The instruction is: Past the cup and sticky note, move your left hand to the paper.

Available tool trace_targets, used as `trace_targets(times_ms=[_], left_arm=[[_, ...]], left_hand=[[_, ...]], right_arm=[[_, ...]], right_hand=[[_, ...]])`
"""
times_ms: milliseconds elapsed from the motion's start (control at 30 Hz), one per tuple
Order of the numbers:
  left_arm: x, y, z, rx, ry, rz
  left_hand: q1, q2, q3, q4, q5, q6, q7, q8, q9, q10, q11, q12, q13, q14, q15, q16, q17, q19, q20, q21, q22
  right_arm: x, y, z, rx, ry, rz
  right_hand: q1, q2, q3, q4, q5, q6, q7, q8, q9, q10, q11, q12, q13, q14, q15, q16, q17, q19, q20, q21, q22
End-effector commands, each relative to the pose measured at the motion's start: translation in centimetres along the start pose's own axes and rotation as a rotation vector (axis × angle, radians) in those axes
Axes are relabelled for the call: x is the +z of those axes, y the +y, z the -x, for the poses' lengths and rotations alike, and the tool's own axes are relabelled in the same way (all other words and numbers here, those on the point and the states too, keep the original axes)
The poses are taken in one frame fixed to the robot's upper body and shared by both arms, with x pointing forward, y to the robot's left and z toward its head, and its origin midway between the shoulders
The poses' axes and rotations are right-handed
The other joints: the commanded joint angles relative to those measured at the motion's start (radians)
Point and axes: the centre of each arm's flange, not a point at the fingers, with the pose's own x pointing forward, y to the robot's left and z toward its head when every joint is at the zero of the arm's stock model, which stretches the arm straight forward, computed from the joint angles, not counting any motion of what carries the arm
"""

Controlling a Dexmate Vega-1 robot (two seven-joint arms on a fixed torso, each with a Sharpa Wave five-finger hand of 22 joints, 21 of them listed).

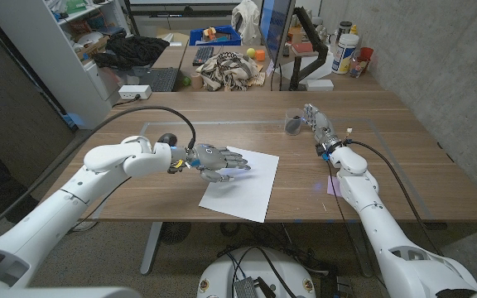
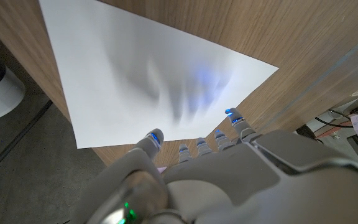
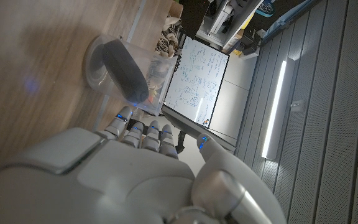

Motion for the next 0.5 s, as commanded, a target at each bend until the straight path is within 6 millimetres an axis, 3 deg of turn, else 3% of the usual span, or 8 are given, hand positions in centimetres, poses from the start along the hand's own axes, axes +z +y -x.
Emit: trace_targets(times_ms=[33,500], left_arm=[[-0.05,-0.37,-0.13,-0.011,0.002,-0.016],[-0.05,-0.80,-0.20,-0.028,0.015,-0.069]], left_hand=[[0.015,0.012,0.005,0.003,-0.004,-0.105,-0.005,0.003,0.004,-0.085,-0.001,0.001,0.005,-0.123,-0.022,-0.002,0.002,-0.247,0.006,-0.002,0.002],[0.032,0.015,0.015,-0.005,-0.005,-0.111,-0.004,0.004,0.004,-0.092,0.001,0.001,0.005,-0.127,-0.021,-0.002,-0.001,-0.253,0.010,-0.005,0.003]], right_arm=[[-0.07,0.15,-0.20,0.001,0.002,0.001],[-0.29,0.50,-0.45,0.002,0.007,-0.003]], right_hand=[[0.002,0.084,0.004,-0.004,0.006,-0.001,0.001,0.006,0.004,-0.005,-0.006,0.006,0.004,-0.002,-0.048,0.003,0.002,0.001,-0.118,-0.004,0.001],[0.001,0.084,0.004,-0.004,0.006,-0.001,0.001,0.006,0.004,-0.006,-0.006,0.005,0.004,-0.001,-0.046,0.003,0.002,0.002,-0.118,-0.006,0.001]])
